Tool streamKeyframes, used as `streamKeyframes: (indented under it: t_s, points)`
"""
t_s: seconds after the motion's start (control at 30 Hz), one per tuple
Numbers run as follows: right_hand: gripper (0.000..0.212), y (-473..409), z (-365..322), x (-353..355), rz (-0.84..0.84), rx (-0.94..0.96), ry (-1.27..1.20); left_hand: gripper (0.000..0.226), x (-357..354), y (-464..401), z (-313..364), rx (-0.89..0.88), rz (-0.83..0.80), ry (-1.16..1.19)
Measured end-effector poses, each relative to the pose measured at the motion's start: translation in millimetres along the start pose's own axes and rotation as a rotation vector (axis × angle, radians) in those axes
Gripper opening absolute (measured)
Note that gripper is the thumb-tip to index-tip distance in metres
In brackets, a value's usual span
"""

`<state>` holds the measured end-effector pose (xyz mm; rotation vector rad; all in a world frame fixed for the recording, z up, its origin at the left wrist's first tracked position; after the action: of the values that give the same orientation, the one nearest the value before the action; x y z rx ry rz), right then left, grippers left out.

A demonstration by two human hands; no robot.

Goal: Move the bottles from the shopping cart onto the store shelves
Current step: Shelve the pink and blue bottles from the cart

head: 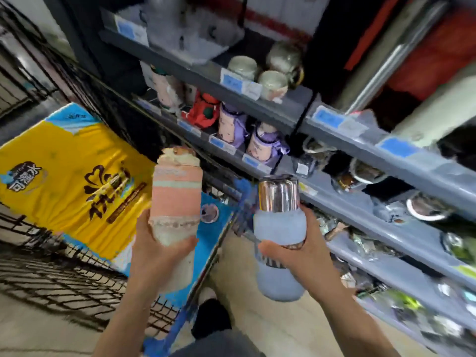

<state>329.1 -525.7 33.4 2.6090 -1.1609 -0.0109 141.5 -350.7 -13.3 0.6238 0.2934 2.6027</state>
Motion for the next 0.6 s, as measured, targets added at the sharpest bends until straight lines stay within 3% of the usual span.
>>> streamKeyframes:
  t_s: [0.13, 0.47, 0.6]
  points:
    - [0.078, 72, 25, 96, 0.176, 0.003, -0.073, 0.090, -70, 67, 29, -0.151, -0.153, -0.055]
    - [0.085, 275, 91, 323, 0.801, 0.097, -0.268, 0.102, -275, 285, 66, -0.396, -0.713, -0.121]
    - [0.083, 334, 104, 388, 0.986, 0.148, -0.316, 0.104, -333, 345, 83, -0.513, -0.854, -0.188]
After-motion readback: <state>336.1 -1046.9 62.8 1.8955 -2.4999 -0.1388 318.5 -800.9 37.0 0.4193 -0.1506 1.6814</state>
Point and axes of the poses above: each hand's wrist, its own y-axis away from the middle knuckle, its own x-axis out of the back of the hand, z = x × y, the point moved 4 cm from there along -y, towards the middle knuckle, and after that the axes turned 9 degrees about -y, right-handed, at the moved point
